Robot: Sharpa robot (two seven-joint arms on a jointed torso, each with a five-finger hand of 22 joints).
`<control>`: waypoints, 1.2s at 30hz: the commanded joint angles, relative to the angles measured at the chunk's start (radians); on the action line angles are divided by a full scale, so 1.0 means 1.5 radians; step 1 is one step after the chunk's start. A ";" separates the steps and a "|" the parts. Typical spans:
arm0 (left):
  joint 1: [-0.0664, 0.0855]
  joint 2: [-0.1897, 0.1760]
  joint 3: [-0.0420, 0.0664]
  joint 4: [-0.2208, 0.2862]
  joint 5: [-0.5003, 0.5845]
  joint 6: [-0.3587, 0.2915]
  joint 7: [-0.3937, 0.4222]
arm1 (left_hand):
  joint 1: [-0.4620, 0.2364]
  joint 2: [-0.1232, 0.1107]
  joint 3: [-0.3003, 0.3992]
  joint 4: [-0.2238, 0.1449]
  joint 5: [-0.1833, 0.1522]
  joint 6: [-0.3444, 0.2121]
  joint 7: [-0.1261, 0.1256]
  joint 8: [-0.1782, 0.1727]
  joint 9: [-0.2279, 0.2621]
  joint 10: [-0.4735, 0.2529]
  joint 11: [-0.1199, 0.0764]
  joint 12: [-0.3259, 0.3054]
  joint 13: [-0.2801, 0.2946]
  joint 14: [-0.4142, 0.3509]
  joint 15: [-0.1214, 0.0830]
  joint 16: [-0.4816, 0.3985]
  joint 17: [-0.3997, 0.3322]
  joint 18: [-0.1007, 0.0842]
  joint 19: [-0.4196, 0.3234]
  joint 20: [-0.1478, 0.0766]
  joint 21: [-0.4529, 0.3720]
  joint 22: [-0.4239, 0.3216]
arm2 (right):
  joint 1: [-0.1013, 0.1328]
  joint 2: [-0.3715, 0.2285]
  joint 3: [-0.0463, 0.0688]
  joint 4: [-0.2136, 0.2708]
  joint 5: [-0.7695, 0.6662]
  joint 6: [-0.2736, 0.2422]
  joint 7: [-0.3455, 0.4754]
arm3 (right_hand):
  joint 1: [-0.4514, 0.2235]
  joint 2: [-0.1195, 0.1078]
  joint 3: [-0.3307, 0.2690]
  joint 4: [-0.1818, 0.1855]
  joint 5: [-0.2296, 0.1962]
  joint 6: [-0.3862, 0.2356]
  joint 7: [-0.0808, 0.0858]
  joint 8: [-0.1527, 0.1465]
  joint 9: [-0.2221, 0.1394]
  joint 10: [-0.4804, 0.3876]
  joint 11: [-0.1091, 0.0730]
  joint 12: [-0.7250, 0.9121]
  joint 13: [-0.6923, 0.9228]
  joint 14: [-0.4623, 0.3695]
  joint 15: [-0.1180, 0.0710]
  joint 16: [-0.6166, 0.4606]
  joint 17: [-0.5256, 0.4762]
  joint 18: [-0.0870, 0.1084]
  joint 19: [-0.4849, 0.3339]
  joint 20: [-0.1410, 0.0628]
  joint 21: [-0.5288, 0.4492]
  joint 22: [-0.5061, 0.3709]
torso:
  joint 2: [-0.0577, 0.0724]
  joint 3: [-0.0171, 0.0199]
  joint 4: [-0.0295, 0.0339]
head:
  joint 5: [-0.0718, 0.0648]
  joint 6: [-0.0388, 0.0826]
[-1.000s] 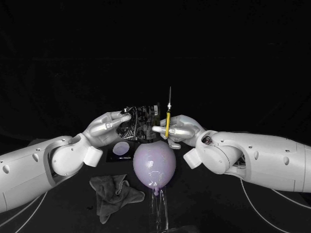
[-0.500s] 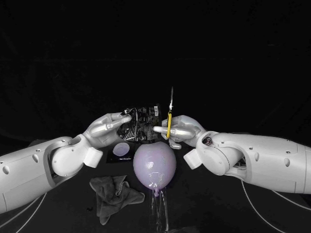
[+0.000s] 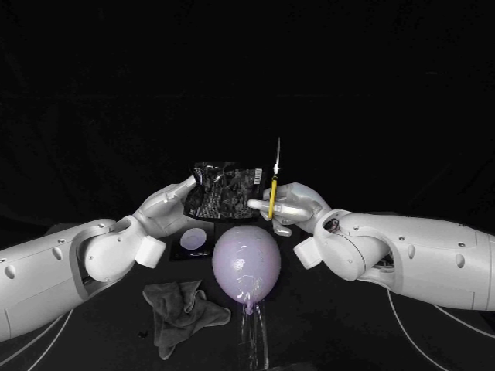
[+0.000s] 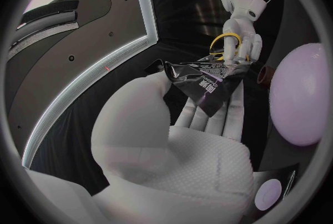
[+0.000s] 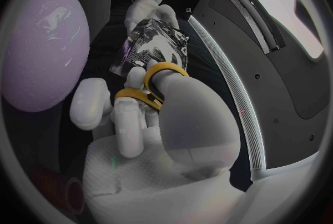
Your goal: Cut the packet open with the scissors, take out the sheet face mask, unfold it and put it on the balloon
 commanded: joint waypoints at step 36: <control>0.001 0.004 0.000 -0.007 0.025 -0.060 -0.018 | -0.184 0.137 -0.223 0.005 0.001 -0.108 0.069 -0.051 -0.047 -0.090 0.016 0.005 0.001 -0.147 0.020 -0.007 -0.029 -0.053 -0.163 0.000 -0.047 -0.007 | -0.001 -0.009 0.003 0.002 0.026 -0.083 -0.019 | 0.002 0.017 0.022 -0.014 0.003 0.010 -0.026 0.020 0.027 0.190 -0.074 0.512 0.043 0.058 -0.006 0.003 0.103 0.006 0.003 -0.007 -0.005 0.002 | 0.000 0.0000 -0.0002 | 0.004 0.007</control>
